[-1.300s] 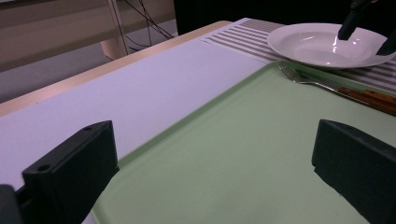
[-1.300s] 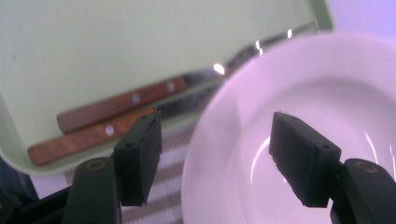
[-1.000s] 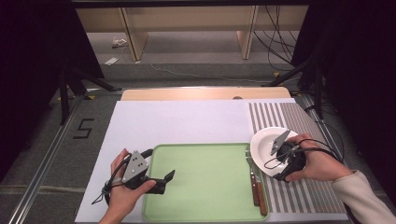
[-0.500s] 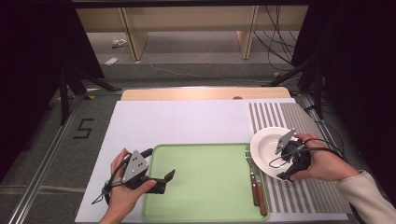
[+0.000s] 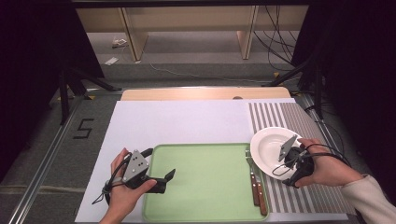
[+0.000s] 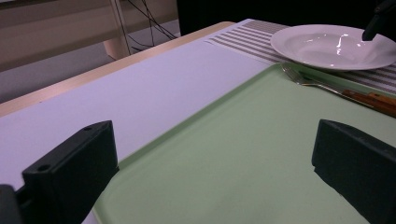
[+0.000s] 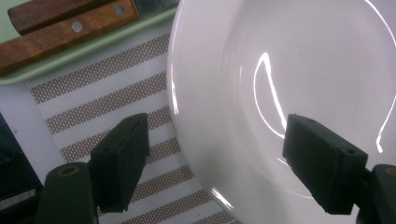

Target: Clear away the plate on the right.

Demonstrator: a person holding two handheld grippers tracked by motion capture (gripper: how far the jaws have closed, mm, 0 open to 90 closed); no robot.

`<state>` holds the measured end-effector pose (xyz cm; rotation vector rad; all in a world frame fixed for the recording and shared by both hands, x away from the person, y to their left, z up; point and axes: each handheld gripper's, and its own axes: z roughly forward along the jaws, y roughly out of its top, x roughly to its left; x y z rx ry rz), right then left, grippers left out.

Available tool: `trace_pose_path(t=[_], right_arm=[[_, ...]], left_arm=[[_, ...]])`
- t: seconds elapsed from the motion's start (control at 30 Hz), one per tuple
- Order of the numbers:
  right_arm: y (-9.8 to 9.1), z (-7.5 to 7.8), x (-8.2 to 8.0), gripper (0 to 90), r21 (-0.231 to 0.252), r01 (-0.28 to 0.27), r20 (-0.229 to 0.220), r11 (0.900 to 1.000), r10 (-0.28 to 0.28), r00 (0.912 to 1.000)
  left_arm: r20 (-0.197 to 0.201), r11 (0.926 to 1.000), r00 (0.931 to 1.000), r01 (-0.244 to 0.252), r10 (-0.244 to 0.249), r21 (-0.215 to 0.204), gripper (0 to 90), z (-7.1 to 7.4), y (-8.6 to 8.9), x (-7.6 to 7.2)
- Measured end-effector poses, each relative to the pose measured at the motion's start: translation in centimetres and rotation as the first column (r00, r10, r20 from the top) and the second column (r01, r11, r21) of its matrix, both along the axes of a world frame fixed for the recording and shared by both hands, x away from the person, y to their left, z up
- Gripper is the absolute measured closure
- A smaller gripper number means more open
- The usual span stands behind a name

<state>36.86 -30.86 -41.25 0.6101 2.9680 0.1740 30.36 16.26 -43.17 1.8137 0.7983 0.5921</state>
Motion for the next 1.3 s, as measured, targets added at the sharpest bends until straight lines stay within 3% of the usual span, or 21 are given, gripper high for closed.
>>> trace_pose_path(t=[0.27,0.63,1.3], right_arm=[[-0.1,-0.4,0.1,25.6,-0.045,-0.023,-0.018,0.9987,0.022,0.9996],[0.4,-2.3,1.0,28.0,-0.090,-0.053,-0.048,0.9945,0.049,0.9977],[1.3,-3.2,1.8,37.6,-0.100,-0.123,-0.077,0.9873,0.116,0.9903]], left_arm=[[-0.001,1.0000,1.0000,0.009,-0.009,0.001,0.0,0.0,-0.2,0.1],[0.011,0.9999,0.9998,0.016,-0.016,0.003,0.0,0.1,-0.1,-0.3],[0.008,0.9997,0.9997,0.021,-0.022,0.008,0.0,0.0,-0.1,-0.2]])
